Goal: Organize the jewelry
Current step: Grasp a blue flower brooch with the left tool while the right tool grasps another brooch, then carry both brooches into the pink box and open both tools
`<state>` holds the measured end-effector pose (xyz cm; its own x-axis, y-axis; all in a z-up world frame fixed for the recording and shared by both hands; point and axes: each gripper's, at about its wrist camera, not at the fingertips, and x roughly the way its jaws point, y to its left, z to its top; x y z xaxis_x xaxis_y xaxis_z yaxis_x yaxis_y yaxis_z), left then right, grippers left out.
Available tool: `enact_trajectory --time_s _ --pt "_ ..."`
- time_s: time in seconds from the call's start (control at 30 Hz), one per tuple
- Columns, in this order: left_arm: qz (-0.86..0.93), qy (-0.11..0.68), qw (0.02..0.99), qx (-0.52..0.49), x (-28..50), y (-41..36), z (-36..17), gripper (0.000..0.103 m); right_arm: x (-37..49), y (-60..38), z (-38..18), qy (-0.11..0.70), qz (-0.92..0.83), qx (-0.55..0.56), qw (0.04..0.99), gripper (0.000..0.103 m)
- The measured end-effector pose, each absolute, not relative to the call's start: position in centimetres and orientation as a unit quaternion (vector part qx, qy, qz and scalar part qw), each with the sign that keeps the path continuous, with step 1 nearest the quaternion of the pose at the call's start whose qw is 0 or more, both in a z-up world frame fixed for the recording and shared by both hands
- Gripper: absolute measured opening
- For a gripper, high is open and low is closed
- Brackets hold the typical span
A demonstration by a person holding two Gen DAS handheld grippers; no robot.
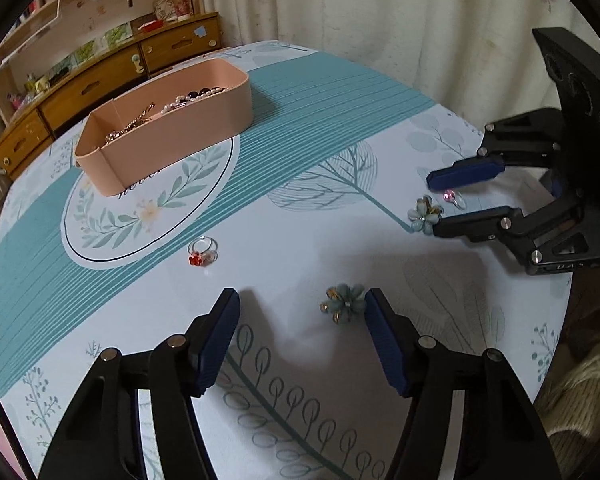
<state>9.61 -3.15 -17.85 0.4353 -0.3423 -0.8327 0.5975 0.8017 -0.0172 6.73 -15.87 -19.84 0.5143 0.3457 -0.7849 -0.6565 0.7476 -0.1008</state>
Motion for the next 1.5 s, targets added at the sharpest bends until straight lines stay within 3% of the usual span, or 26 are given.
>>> enact_trajectory --time_s 0.13,0.43,0.53,0.57,1.03,1.5 --pt "-0.279 0.448 0.838 0.139 9.8 -3.2 -17.9 0.061 7.6 -15.6 -19.9 0.409 0.295 -0.173 0.846 0.033" --pt "-0.270 0.445 0.844 0.128 10.0 -2.7 -17.8 0.044 8.3 -14.3 -19.9 0.413 0.295 -0.170 0.845 0.033" --pt "-0.271 0.444 0.845 0.128 10.0 -2.8 -17.8 0.027 8.3 -14.3 -19.8 0.413 0.289 -0.170 0.847 0.030" --pt "-0.273 0.444 0.844 0.128 9.9 -2.8 -17.7 0.019 8.3 -14.3 -19.8 0.414 0.288 -0.166 0.847 0.024" --pt "-0.251 0.464 0.844 0.094 11.1 -2.1 -16.0 0.016 9.4 -14.5 -16.9 0.410 0.265 -0.117 0.865 0.024" --pt "-0.210 0.400 0.886 0.101 16.3 -0.7 -5.0 0.016 14.4 -12.9 -5.1 0.349 0.249 -0.055 0.902 0.024"
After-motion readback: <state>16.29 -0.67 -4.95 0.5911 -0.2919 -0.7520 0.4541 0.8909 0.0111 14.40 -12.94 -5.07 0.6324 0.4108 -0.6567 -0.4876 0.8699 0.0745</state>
